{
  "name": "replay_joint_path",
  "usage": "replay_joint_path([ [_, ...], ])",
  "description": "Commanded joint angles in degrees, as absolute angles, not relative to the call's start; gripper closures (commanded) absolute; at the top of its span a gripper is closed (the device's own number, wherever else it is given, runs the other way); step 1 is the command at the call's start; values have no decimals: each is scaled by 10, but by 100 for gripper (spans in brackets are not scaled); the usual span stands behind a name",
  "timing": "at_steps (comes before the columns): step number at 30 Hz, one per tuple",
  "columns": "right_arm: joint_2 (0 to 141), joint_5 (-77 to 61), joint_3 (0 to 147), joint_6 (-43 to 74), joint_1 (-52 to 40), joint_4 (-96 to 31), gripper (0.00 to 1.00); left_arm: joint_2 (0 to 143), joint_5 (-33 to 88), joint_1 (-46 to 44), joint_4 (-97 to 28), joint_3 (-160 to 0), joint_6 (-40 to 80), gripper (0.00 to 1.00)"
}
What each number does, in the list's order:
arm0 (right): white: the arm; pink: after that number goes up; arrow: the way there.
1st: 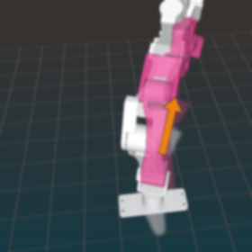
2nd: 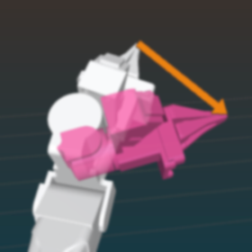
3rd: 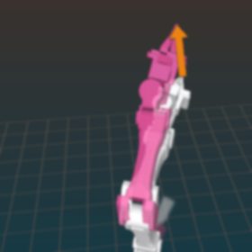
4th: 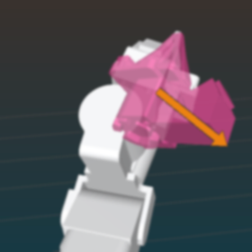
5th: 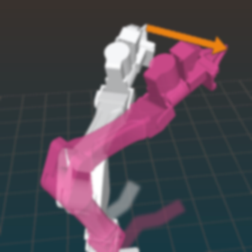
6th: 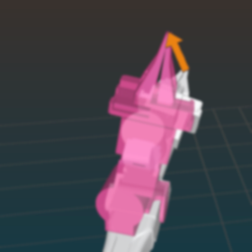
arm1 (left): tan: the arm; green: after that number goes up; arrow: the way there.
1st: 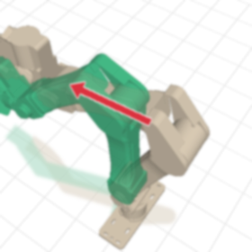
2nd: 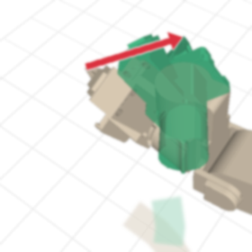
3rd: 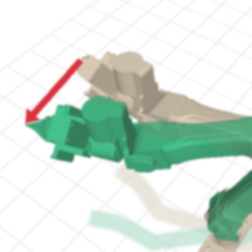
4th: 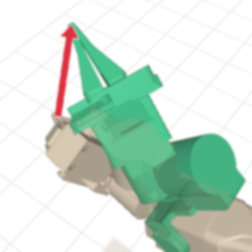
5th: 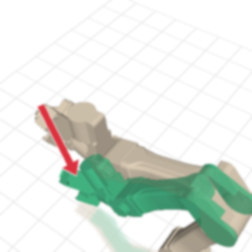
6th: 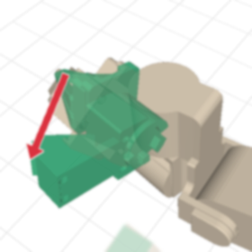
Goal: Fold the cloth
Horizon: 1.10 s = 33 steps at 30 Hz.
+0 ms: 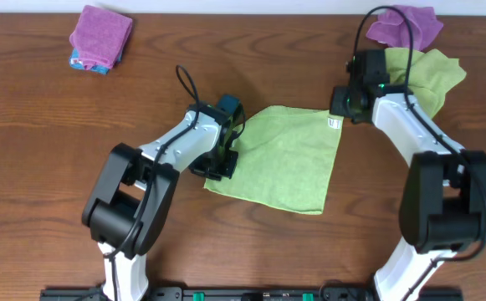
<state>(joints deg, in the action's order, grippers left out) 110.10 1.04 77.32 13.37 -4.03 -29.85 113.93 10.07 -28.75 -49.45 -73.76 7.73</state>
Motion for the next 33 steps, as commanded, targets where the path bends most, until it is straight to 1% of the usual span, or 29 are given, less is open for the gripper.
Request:
replay_joint_path([
  [1,1049,-8,806,117,-40,-329,99,1078,85,-293,-477,-733,81,94],
  [4,1025,-56,807,71,-48,-350,98,1044,70,-293,-449,-733,82,94],
  [7,1010,-59,807,65,-64,-383,91,1035,70,-293,-406,-733,81,94],
  [8,1007,-64,807,63,-69,-398,91,1038,66,-293,-389,-733,81,94],
  [9,1004,-68,807,63,-74,-409,98,1040,62,-293,-370,-733,81,94],
  [13,986,-98,807,63,-92,-469,99,1070,62,-293,-278,-733,73,94],
  [20,885,-68,807,63,-91,-582,99,1126,176,-293,-136,-733,73,94],
  [24,823,-69,791,64,-91,-625,98,1152,225,-293,-74,-733,73,94],
  [29,737,-72,708,88,-91,-623,99,1176,240,-293,-31,-733,73,94],
  [33,691,-122,621,90,-91,-596,99,1194,243,-293,-1,-733,73,94],
])
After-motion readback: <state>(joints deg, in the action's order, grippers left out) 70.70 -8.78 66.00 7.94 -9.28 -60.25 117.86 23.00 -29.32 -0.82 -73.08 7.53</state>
